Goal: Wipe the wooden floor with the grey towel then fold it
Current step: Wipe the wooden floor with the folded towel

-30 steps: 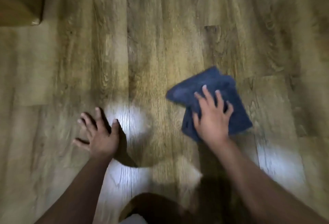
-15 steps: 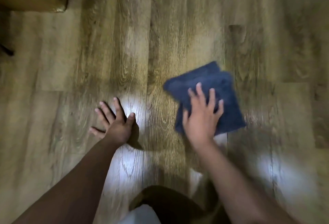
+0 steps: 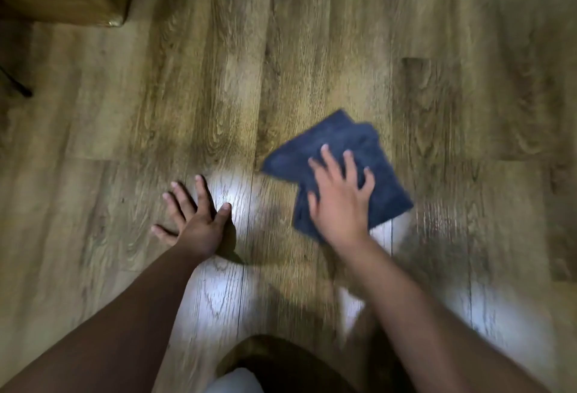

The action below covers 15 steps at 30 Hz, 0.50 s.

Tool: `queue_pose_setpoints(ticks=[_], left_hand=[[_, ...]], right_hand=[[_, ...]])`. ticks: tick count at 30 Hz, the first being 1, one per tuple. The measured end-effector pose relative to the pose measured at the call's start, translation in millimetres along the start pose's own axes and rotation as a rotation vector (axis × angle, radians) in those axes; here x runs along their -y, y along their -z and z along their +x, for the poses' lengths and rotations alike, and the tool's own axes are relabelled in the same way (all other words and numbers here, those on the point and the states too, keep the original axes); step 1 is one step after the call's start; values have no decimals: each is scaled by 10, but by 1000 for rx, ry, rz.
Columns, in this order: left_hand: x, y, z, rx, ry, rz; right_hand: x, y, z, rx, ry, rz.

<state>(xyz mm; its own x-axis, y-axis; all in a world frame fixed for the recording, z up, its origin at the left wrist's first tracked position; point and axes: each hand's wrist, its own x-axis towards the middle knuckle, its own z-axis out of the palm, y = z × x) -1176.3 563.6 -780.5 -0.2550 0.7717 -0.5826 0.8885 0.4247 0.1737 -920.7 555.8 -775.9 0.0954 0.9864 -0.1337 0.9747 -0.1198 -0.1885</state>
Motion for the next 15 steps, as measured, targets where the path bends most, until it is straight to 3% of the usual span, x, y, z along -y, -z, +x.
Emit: queue_pose_setpoints(ticks=[6,15], left_hand=[[40,-23,58,23,18,18],[60,-27,65,-11,-8,13]], right_hand=[[-471,251,1126,-27,-191,60],[-207,176,451,-23,-79,32]])
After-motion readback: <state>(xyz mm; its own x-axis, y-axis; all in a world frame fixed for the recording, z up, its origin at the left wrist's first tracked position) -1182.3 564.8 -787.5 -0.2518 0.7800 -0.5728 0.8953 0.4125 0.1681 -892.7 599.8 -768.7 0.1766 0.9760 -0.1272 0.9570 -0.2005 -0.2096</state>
